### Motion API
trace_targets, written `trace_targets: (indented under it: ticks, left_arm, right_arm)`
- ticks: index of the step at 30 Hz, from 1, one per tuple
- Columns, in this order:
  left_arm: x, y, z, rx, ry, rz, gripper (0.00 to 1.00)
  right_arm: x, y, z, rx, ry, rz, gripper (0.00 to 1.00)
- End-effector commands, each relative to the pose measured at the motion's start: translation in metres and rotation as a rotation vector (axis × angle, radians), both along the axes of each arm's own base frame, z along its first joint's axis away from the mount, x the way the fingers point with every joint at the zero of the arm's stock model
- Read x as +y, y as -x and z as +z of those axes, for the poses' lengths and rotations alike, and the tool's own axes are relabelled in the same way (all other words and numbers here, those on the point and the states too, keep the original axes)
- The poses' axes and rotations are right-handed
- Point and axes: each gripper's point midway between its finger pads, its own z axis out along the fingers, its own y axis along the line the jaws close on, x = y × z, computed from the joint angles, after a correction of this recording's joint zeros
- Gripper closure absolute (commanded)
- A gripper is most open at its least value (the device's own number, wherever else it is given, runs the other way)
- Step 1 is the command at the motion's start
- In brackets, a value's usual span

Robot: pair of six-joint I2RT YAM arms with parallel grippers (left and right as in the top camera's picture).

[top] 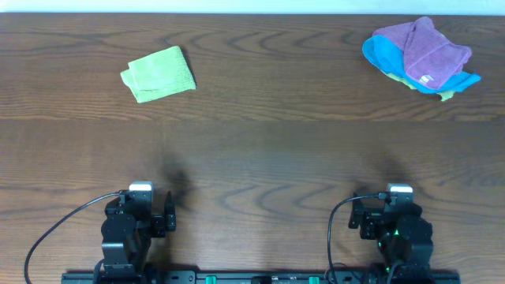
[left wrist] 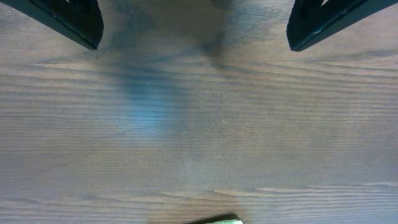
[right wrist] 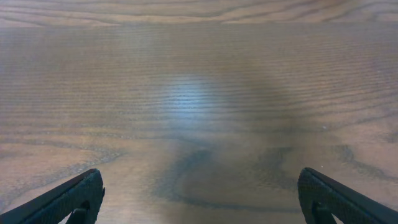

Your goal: Fold the cloth

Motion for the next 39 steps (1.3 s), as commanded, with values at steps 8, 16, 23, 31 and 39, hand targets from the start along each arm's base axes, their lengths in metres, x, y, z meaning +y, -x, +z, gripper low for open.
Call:
trace_targets:
  ticks: [8,16,23,31,39]
  left_arm:
    - [0.003,0.001,-0.002,0.003,-0.026,0.004,0.05]
    - [0.003,0.001,-0.002,0.004,-0.026,0.004,0.05]
    - [0.003,0.001,-0.002,0.004,-0.026,0.004,0.05]
    - [0.003,0.001,-0.002,0.004,-0.026,0.004,0.05]
    - [0.003,0.001,-0.002,0.004,-0.026,0.004,0.05]
  right_arm:
    - [-0.019,-0.004,0.024,0.086,-0.119,-0.188,0.01]
    - [-0.049,-0.045,0.095,0.19,-0.112,-0.291,0.01]
    - [-0.071,-0.102,0.128,0.334,-0.116,-0.325,0.01]
    - [-0.109,-0.181,0.145,0.376,-0.162,-0.366,0.01]
    - [-0.13,-0.245,0.126,0.338,-0.165,-0.313,0.01]
